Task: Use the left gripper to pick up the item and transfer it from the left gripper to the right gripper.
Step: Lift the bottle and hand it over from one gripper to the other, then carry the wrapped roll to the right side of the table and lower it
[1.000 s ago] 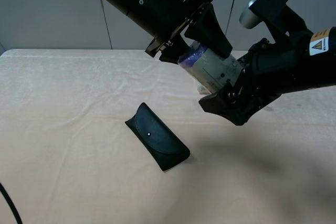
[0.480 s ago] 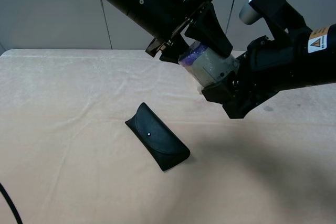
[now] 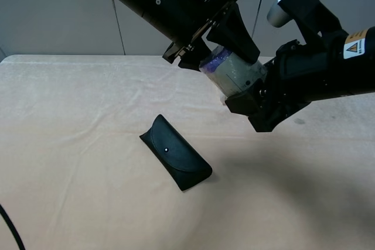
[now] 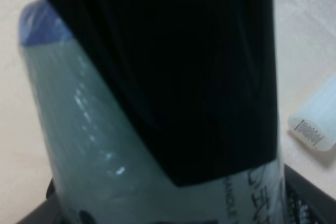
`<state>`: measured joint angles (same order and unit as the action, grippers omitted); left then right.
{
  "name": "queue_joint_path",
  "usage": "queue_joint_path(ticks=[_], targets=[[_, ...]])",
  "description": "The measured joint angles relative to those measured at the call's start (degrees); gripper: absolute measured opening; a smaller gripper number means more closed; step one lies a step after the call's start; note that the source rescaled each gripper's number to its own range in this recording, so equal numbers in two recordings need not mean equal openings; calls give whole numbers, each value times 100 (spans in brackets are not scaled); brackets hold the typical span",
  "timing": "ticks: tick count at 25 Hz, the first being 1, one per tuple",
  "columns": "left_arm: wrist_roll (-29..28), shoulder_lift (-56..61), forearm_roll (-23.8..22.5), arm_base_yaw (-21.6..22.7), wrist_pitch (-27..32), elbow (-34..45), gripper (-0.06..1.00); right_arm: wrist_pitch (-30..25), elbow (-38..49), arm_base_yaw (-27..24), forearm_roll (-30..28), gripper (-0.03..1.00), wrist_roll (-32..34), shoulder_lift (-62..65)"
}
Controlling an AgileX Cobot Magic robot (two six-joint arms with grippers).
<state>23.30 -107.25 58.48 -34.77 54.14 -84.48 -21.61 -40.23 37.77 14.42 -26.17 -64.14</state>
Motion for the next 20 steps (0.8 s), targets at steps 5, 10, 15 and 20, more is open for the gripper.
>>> queue_joint_path(ticks=[5, 10, 15, 20], targets=[[0, 0, 8, 0, 6, 0, 75, -62, 0, 0, 14, 2, 41, -19], [0, 0, 8, 0, 5, 0, 98, -69, 0, 0, 20, 2, 44, -18], [-6, 128, -187, 59, 100, -106, 100, -69, 0, 0, 20, 2, 44, -18], [-214, 557, -633, 414, 490, -170, 100, -69, 0, 0, 20, 2, 44, -18]])
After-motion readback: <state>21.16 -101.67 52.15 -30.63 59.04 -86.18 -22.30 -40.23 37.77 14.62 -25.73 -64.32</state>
